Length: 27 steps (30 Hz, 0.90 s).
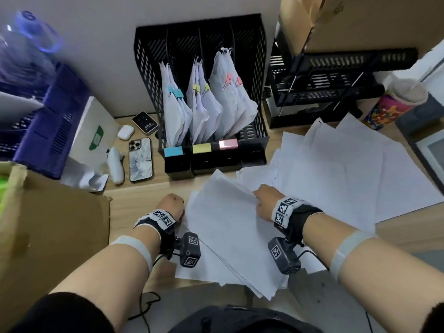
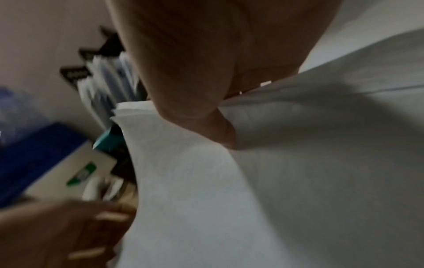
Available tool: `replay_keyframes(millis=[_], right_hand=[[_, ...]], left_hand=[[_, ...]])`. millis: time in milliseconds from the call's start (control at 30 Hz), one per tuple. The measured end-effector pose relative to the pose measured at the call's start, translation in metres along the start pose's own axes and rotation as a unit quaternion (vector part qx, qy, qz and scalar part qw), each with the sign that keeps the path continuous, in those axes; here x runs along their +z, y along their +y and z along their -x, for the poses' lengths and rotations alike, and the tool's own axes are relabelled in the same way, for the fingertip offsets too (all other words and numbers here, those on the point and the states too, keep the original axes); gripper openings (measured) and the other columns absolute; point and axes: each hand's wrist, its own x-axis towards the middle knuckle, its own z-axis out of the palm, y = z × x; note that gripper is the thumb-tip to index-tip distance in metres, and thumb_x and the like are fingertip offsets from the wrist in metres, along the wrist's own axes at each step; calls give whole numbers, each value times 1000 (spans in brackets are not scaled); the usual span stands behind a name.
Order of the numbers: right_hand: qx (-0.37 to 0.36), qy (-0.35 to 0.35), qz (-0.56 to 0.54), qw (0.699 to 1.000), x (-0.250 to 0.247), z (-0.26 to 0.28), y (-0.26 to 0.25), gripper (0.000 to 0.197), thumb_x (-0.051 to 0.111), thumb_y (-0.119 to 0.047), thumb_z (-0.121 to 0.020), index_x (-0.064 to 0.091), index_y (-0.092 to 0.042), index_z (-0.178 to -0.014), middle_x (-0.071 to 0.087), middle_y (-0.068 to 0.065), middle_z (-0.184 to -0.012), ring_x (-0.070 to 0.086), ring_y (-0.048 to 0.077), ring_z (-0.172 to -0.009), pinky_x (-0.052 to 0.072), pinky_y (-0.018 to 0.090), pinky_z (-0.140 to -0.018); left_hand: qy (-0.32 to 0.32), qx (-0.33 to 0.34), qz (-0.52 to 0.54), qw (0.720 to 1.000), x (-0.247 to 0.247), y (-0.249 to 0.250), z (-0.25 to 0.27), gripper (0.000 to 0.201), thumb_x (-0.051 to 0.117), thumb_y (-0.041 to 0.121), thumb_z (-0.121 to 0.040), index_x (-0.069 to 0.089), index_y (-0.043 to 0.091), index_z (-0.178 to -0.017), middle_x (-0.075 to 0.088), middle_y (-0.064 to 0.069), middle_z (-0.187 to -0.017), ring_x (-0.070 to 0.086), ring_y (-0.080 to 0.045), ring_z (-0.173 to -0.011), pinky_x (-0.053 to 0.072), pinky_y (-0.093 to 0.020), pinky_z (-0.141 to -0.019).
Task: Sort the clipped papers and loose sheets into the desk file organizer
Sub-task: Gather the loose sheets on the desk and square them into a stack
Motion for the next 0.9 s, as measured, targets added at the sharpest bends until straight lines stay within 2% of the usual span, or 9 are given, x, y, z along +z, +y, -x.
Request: replay_keyframes(millis=[133,267,400,533,600,700,767,833,900], right_hand=[[-4,4,61,998,30,-9,-22,28,47,-10,-81,54,-14,-108,41,9,-117,44,28,-105,48,35,-81],[11,3,100,995,45,-10,-33,42,52,-12,-81,44,-23,-121,45,6,-111,45,28,-108,41,38,-84],[1,-1,48,999,47,-12,-30,43,48,-7,-82,41,-23,-121,41,3,-94,46,25,-86,40,33,-67],[-18,-14,-22,1000,34,-5,-24,46,45,-5,-83,38,-25,-124,45,6,-104,57,30,-82,46,32,-63],[-32,3,-72,997,21,-1,-15,37,45,-3,-81,45,-27,-109,49,7,-102,58,32,-86,44,29,-62],[-37,64,-149,986,-7,12,14,26,50,-2,-79,43,-27,-80,55,5,-84,59,33,-84,37,29,-58],[-4,109,-206,973,-26,26,45,27,54,-1,-81,51,-22,-99,59,7,-95,60,33,-92,41,30,-67],[69,153,-264,950,-36,38,84,48,57,-2,-83,41,-15,-126,58,7,-111,59,30,-96,46,30,-78],[141,200,-325,913,-36,51,122,56,58,-3,-82,34,-14,-131,60,13,-115,61,32,-95,50,34,-82]], left_hand=[[-43,-6,160,986,5,-5,17,34,50,41,-98,56,15,-76,60,-12,-81,57,-28,-74,47,-35,-73],[-73,35,153,985,6,-9,24,47,64,60,-69,58,14,-76,56,-15,-77,53,-26,-71,42,-38,-68],[-67,59,138,986,7,-6,28,37,66,51,-87,67,16,-98,67,-5,-97,62,-25,-85,50,-36,-78],[-44,49,134,989,7,6,22,60,55,66,-81,68,9,-96,72,-13,-99,66,-36,-94,53,-44,-94],[-25,50,111,992,4,21,24,56,45,56,-95,67,6,-106,69,-17,-118,63,-36,-109,47,-43,-104],[22,38,67,997,3,49,27,56,33,46,-105,63,4,-123,61,-18,-131,57,-37,-121,41,-36,-102],[43,40,51,997,10,68,29,54,32,44,-105,60,2,-124,61,-22,-132,56,-39,-122,41,-37,-101],[43,54,40,997,22,87,33,48,37,43,-104,60,3,-119,64,-21,-124,59,-39,-117,44,-37,-96],[23,73,28,997,41,106,35,39,45,42,-100,59,6,-108,69,-17,-108,66,-36,-104,50,-37,-92]])
